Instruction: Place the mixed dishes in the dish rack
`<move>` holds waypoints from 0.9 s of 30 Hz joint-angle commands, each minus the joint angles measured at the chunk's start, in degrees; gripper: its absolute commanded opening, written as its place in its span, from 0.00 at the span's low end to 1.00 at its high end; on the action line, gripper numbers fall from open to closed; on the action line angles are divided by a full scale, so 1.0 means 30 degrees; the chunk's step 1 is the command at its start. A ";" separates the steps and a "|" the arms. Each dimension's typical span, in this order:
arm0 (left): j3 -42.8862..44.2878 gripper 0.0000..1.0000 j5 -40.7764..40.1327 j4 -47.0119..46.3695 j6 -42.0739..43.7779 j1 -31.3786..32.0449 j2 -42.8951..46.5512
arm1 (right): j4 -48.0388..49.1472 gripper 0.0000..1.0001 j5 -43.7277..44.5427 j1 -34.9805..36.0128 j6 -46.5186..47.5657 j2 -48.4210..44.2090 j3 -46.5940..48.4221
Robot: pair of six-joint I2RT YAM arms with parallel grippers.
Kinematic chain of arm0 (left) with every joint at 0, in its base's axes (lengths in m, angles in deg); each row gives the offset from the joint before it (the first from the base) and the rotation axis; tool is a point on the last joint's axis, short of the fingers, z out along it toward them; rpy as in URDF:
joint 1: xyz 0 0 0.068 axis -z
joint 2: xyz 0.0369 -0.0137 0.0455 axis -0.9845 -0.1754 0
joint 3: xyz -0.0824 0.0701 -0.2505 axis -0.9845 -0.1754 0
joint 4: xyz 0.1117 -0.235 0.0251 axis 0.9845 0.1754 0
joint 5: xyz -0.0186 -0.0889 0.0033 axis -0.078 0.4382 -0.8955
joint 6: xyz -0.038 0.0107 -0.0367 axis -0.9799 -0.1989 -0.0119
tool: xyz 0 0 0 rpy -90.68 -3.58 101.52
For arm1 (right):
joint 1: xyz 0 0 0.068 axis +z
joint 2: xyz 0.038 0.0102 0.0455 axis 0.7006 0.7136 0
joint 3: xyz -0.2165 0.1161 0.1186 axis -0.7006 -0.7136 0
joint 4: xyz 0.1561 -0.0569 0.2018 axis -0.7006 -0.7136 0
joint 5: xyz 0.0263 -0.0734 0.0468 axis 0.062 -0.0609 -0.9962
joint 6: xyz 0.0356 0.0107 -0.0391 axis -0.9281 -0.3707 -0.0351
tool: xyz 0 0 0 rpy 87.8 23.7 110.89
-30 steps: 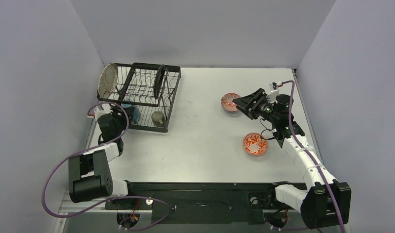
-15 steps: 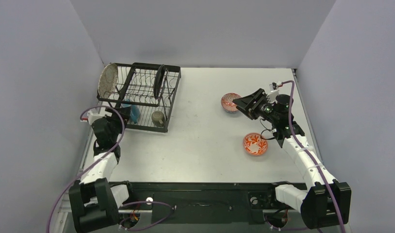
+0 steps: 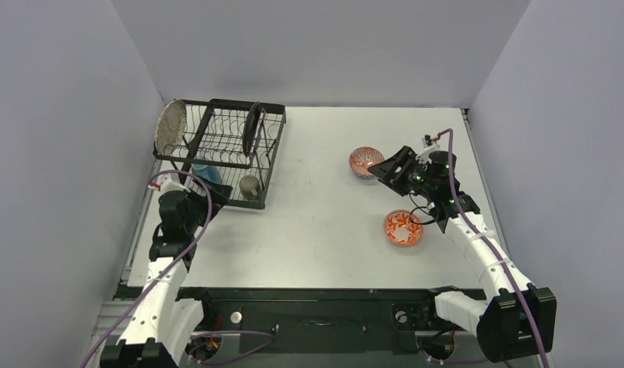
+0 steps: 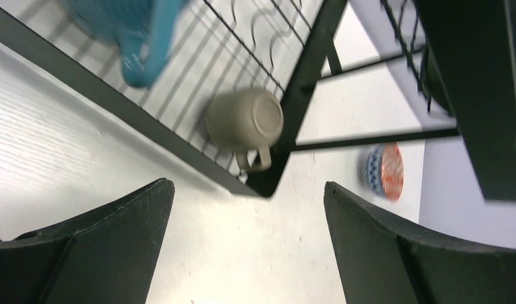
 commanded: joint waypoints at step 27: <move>0.8009 0.96 -0.8932 -0.0348 0.9274 2.1391 -0.6915 | -0.4678 0.59 0.7060 -0.0920 0.5374 -0.1458 -0.0050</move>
